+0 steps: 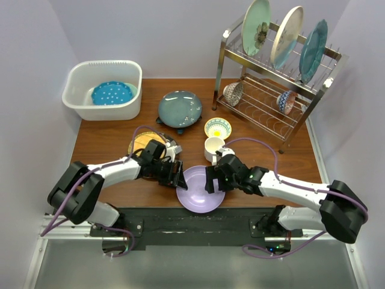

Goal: Place the plates into the plastic bin on the countertop
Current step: Pick up the plate at the center of the board.

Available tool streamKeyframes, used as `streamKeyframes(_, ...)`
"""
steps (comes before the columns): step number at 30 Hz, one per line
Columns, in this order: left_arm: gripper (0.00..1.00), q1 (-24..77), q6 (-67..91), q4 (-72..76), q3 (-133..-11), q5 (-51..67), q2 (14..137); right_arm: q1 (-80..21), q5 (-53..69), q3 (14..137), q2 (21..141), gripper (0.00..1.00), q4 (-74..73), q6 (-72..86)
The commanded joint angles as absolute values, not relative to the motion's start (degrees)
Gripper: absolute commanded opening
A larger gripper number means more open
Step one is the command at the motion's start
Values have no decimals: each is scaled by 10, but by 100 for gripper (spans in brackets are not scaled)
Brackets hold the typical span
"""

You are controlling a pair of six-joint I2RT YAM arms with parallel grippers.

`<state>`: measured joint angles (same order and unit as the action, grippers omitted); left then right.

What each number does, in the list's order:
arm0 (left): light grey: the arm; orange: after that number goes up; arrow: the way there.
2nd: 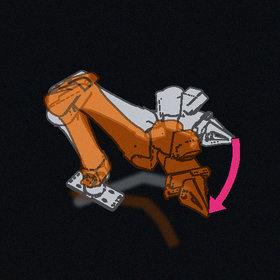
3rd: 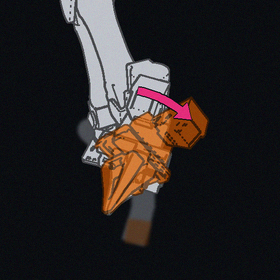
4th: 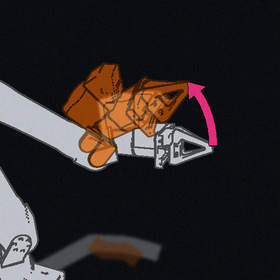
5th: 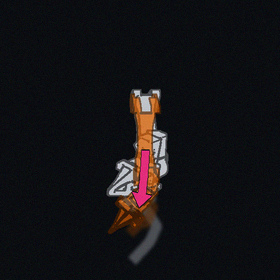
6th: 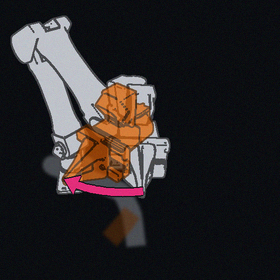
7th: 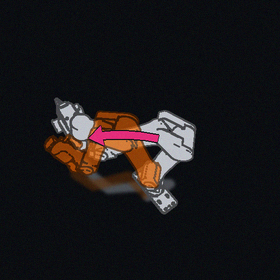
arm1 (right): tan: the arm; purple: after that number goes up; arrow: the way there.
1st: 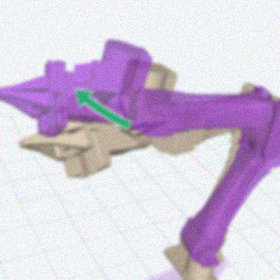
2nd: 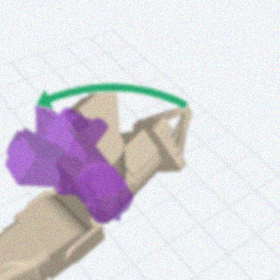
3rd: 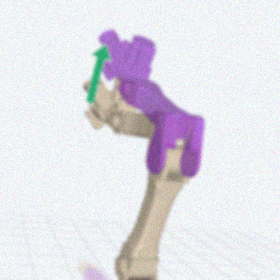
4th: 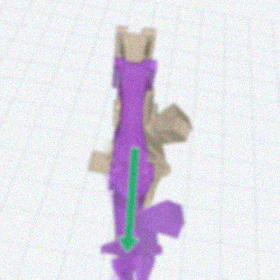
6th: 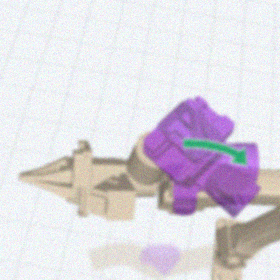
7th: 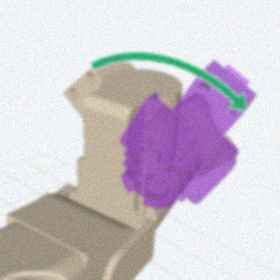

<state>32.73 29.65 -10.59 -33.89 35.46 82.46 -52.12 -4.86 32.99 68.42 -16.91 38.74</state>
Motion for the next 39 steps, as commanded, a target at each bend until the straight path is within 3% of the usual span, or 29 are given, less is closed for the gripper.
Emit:
streamKeyframes(1,72,331,319,-63,-330,374,830,-522,-40,325,690,98,-141,399)
streamKeyframes(12,64,331,354,-9,-309,388,839,-522,-31,321,690,99,-131,399)
streamKeyframes(15,55,331,356,10,-309,389,844,-522,-29,320,691,99,-128,401)
streamKeyframes(23,11,331,358,17,-309,397,854,-523,-30,317,690,99,-125,403)
streamKeyframes(24,0,331,358,17,-310,396,853,-522,-30,317,688,99,-126,403)
streamKeyframes(39,0,331,292,-125,-380,298,840,-522,-31,318,685,99,-124,399)
